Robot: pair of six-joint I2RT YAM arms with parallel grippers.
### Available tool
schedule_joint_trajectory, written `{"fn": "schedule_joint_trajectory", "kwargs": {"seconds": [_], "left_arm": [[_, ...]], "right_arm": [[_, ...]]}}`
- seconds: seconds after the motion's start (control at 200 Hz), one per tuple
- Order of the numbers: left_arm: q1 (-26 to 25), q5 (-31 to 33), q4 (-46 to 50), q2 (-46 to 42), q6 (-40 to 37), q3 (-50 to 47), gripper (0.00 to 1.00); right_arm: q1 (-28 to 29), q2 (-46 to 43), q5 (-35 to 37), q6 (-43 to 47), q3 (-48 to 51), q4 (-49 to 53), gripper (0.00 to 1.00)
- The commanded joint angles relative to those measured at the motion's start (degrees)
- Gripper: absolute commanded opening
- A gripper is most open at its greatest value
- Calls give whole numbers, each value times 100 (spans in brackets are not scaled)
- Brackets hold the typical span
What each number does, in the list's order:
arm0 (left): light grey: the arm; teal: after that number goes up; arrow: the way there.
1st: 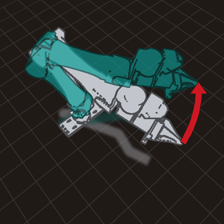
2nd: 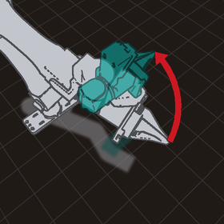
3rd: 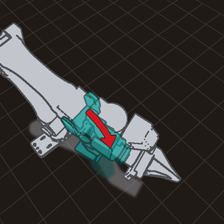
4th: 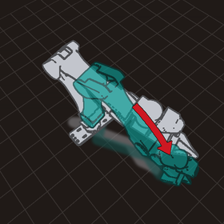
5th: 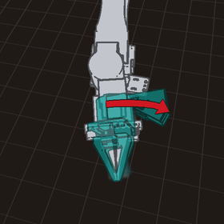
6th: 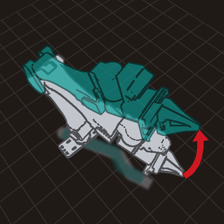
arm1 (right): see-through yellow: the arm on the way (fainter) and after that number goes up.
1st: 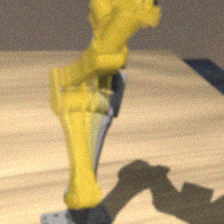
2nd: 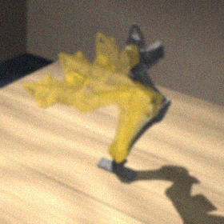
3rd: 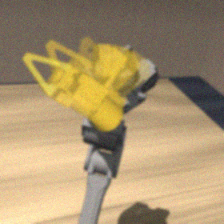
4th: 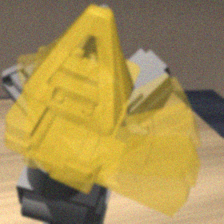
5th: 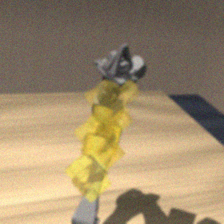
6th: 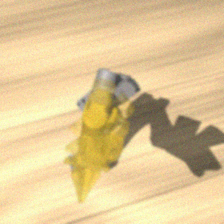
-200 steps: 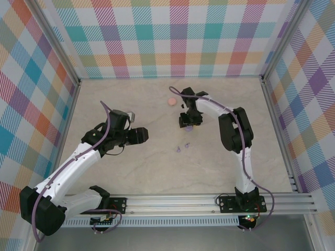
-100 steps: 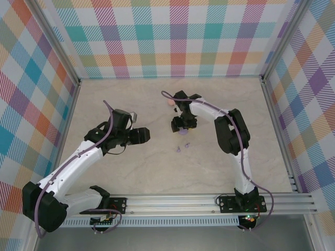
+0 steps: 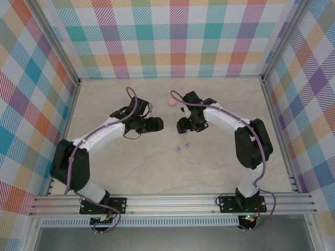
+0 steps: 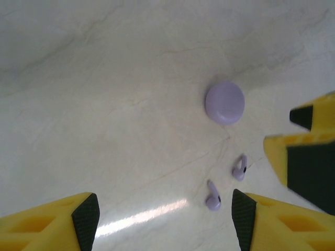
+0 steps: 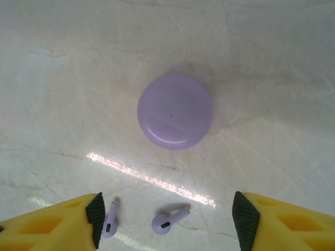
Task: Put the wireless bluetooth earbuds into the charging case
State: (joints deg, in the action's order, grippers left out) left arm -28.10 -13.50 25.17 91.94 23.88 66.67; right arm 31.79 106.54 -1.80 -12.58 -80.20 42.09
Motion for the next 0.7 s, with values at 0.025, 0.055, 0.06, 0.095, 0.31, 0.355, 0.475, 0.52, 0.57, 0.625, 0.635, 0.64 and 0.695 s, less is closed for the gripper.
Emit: {"fn": "schedule_joint_trajectory", "kwargs": {"seconds": [0.025, 0.055, 0.06, 0.095, 0.31, 0.355, 0.475, 0.52, 0.57, 0.625, 0.635, 0.64, 0.695], "left_arm": [[-62, -349, -369, 727, -131, 680, 67], [-64, -399, -376, 932, -161, 827, 66], [-64, -408, -379, 962, -167, 850, 66], [-69, -469, -394, 1189, -166, 1032, 65], [-77, -894, -482, 2321, -71, 1954, 51], [-82, -976, -483, 2519, -25, 2126, 51], [-106, -1184, -623, 2945, 105, 2421, 51], [-124, -1237, -595, 3106, 108, 2564, 51], [-139, -1282, -566, 3271, 134, 2690, 50], [-152, -1366, -566, 3423, 151, 2809, 49], [-154, -1386, -566, 3446, 161, 2821, 48], [-158, -1389, -566, 3458, 165, 2836, 48], [-178, -1443, -540, 3570, 179, 2930, 47]], "right_arm": [[-49, -95, -274, -44, 424, -417, 56], [-47, -103, -277, -91, 488, -460, 53], [-53, -105, -277, -98, 497, -462, 52], [-59, -110, -283, -157, 567, -527, 47], [-208, -71, -570, -477, 831, -971, 30], [-235, -15, -638, -507, 822, -1016, 29], [-267, 171, -625, -619, 764, -1054, 27], [-290, 236, -603, -676, 734, -1043, 27], [-320, 323, -596, -718, 683, -1016, 27], [-342, 417, -576, -754, 619, -970, 26], [-347, 437, -576, -761, 609, -966, 26], [-348, 442, -571, -762, 606, -962, 26], [-361, 498, -584, -763, 577, -971, 26]]}}
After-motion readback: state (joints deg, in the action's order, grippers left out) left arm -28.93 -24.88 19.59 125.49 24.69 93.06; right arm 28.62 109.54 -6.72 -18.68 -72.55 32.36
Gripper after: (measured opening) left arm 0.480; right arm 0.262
